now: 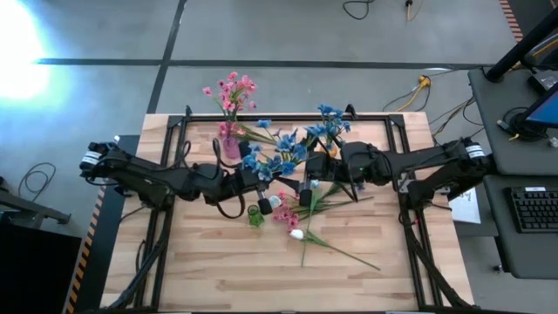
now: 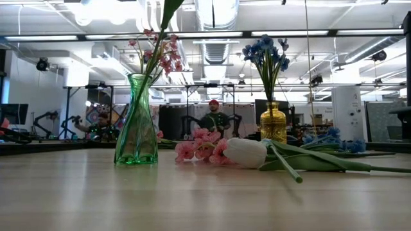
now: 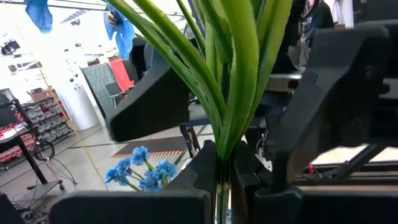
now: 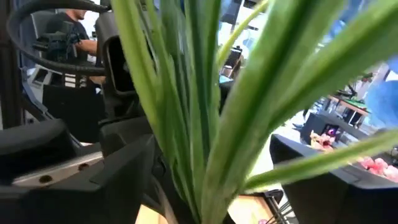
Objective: Sort flowers into vase by color
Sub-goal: Put the left blue flowers into the yellow vase
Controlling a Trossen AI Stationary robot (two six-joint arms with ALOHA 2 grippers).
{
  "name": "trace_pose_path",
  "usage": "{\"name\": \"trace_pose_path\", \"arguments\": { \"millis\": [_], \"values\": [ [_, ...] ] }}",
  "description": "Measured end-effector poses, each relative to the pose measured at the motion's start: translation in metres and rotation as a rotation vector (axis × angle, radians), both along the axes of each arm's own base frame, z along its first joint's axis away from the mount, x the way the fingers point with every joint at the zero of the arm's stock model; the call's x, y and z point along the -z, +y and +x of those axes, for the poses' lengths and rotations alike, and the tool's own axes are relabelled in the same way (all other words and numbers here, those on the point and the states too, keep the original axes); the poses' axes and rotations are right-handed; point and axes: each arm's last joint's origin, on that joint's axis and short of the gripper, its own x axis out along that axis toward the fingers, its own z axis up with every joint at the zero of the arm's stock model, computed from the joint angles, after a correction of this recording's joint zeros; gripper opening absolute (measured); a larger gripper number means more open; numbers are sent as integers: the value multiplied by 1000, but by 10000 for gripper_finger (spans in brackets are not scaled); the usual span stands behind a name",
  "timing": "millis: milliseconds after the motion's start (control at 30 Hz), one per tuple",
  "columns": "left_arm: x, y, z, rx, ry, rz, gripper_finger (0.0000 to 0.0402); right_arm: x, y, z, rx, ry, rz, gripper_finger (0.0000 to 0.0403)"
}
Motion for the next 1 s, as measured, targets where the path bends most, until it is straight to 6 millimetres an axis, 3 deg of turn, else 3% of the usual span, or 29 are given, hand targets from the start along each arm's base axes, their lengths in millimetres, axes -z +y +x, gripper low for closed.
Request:
{"name": "trace_pose_path", "arguments": {
  "millis": [300,533,767,1000],
  "values": [
    [-3,1,-2,-4,-14,-16,9,0,0,0,0,-1,-6,143],
    [-2,1,-3,-7,-15,-38,79,0,0,0,1,1,-13,24],
    [-4,6,-12,-109,40,-44,165,-5,-2,-7,15,0,0,16],
    [-8,13,-42,-75,169,-84,207,-15,-11,-20,115,-6,-2,16]
  ]
}}
